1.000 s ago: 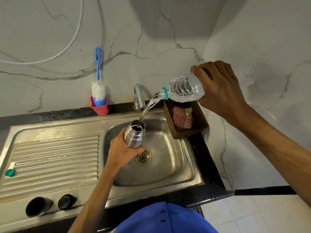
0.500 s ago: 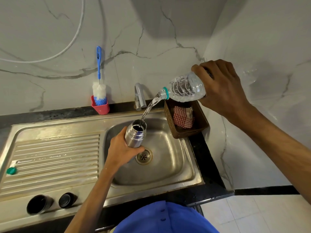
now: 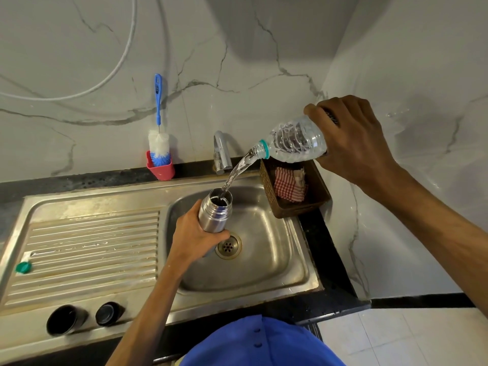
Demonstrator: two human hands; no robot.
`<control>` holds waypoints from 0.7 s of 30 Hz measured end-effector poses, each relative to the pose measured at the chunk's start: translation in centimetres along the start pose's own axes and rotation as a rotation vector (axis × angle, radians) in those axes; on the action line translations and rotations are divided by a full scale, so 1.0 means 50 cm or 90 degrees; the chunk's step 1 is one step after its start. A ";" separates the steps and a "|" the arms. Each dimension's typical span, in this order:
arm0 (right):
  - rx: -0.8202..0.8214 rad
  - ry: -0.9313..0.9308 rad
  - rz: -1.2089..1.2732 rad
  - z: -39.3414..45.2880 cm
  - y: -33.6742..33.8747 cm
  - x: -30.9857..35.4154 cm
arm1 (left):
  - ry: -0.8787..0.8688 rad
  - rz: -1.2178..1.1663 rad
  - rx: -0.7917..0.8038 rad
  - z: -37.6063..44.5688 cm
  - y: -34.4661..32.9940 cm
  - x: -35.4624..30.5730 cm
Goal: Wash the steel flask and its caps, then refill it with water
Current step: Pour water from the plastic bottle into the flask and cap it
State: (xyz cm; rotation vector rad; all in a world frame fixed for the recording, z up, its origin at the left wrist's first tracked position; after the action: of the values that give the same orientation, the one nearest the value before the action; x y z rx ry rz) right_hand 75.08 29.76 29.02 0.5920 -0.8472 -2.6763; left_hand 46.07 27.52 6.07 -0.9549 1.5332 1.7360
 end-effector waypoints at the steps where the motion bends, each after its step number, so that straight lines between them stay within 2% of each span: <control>1: 0.002 0.000 0.002 -0.001 -0.001 0.001 | 0.001 -0.001 -0.002 -0.002 0.000 -0.003; 21: 0.031 -0.029 0.020 -0.012 -0.001 0.003 | 0.001 -0.025 -0.013 -0.014 0.009 -0.032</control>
State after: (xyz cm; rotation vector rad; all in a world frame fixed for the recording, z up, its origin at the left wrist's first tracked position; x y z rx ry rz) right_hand 75.22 29.46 28.49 0.5267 -0.9279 -2.6567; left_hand 46.65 26.78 7.59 -0.9895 1.4913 1.7271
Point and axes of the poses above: each hand's wrist, its own z-axis towards the middle knuckle, its own y-axis out of the back of the hand, x = y × z, the point moved 7 cm from there along z, towards the middle knuckle, and after that the axes turned 14 degrees about -x, right-handed, at the moved point
